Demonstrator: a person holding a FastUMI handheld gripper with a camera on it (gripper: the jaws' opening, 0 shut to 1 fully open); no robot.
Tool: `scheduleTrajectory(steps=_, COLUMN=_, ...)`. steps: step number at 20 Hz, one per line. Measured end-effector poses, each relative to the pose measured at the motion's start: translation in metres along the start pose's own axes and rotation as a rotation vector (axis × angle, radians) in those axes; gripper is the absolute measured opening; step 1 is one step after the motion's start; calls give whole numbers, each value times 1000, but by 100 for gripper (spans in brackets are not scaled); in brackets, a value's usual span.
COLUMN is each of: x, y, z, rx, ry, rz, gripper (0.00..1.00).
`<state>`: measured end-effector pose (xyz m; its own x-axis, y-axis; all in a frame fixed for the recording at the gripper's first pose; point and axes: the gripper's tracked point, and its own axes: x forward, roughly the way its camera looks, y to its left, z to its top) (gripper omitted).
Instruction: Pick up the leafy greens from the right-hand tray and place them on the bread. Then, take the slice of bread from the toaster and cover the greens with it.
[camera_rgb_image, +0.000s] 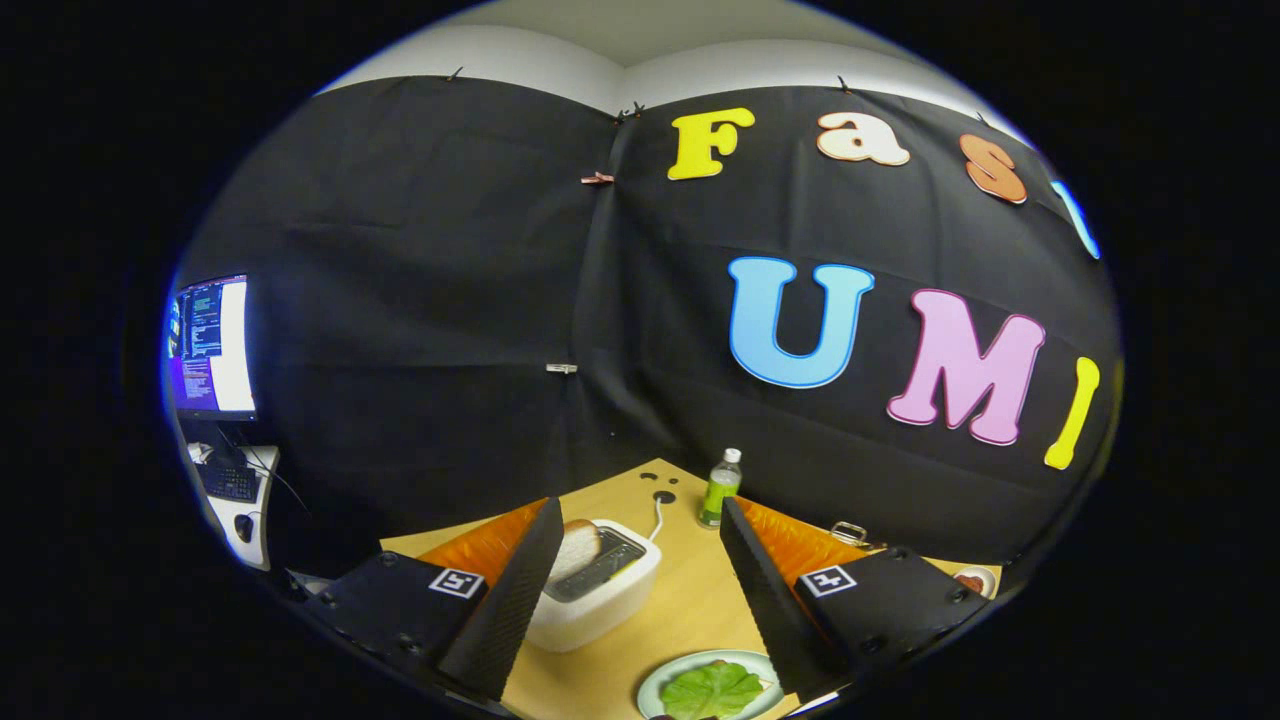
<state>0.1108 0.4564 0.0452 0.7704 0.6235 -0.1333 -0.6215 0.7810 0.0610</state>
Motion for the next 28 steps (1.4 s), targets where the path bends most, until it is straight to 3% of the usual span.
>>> scheduleTrajectory(steps=8, x=70, y=61, z=-54, rx=285, ry=163, rz=97, gripper=98)
scheduleTrajectory(steps=20, x=164, y=54, z=-171, rx=468, ry=418, rz=-74, gripper=97)
scheduleTrajectory(steps=25, x=171, y=44, z=-176, rx=537, ry=445, rz=-130, gripper=17)
scheduleTrajectory(steps=28, x=169, y=40, z=-173, rx=556, ry=452, rz=-152, gripper=14)
